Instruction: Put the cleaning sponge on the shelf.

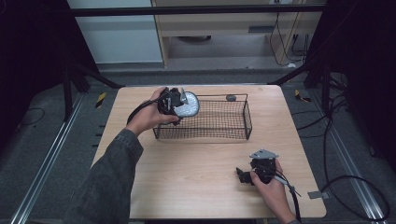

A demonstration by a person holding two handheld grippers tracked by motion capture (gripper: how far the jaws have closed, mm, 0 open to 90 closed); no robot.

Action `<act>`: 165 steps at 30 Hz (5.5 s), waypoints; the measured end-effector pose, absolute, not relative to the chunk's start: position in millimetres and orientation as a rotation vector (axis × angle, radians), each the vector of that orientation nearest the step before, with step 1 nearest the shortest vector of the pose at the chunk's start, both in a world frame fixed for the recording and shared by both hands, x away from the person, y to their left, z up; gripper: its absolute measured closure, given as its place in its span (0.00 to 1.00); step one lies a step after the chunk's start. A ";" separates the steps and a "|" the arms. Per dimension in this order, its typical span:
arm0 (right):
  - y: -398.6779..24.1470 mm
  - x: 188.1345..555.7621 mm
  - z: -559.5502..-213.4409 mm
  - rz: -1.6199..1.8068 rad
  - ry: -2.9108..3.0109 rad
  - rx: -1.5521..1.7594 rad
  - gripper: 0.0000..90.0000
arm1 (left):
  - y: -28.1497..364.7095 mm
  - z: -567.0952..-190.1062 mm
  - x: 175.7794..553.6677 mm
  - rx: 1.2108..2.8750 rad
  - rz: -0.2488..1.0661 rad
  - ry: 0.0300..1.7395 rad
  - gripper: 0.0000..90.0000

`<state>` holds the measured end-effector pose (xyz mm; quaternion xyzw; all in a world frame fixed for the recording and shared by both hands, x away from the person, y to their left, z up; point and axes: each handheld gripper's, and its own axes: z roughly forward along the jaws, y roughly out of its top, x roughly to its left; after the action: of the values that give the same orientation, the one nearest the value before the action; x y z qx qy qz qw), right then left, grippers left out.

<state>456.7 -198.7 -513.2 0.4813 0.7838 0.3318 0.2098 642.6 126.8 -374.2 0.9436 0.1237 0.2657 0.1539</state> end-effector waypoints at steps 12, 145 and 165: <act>-198.7 456.7 -513.3 0.922 2.177 1.338 0.01 | 123.2 -383.7 640.6 2.750 0.800 0.335 0.09; -198.3 456.5 -513.2 0.924 2.175 1.349 0.01 | 144.2 -390.2 529.6 2.423 0.611 0.728 0.04; -198.4 455.9 -513.3 0.923 2.173 1.348 0.01 | 178.0 -435.4 497.7 2.393 0.547 0.864 0.04</act>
<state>455.9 -198.4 -513.3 0.4848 0.7815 0.3319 0.2099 497.7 178.0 -435.4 0.8864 0.3199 0.2026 0.2663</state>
